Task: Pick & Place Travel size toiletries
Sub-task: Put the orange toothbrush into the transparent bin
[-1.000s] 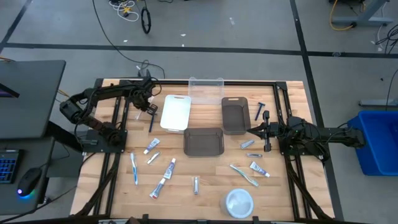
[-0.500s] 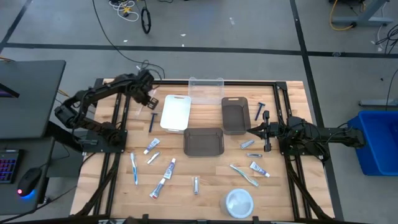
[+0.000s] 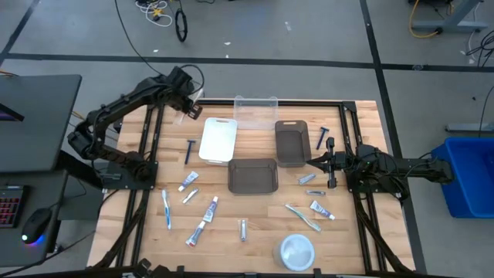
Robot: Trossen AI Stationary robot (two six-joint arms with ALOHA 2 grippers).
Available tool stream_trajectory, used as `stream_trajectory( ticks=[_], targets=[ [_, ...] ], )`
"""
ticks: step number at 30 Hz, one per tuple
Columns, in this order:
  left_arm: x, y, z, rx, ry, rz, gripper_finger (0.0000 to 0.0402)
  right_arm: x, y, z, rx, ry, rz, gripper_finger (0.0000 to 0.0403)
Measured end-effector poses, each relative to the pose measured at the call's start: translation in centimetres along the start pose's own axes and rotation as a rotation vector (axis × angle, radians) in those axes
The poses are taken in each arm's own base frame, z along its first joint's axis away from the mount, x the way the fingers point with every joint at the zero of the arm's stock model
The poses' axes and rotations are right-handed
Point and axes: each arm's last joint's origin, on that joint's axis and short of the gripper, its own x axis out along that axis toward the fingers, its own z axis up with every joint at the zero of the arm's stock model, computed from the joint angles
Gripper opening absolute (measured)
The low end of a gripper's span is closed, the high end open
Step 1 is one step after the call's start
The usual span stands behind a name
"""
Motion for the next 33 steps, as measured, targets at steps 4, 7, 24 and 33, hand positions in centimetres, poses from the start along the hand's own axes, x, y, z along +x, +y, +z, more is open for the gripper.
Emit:
stream_trajectory(
  ticks=[4,7,24,33],
  targets=[
    [-0.8,-0.6,0.9,0.037,-0.051,0.021,0.0034,0.0,0.0,0.0,0.0,0.0,0.0,0.0014],
    [-1.3,-1.0,1.4,0.062,-0.097,0.018,0.0032,0.0,0.0,0.0,0.0,0.0,0.0,0.0013],
    [-2.1,-3.3,3.4,0.158,-0.331,-0.045,0.0036,0.0,0.0,0.0,0.0,0.001,0.0,0.0014],
    [-3.6,-4.0,5.5,0.191,-0.429,-0.056,0.0035,0.0,0.0,0.0,0.0,-0.001,0.0,0.0014]
  ],
)
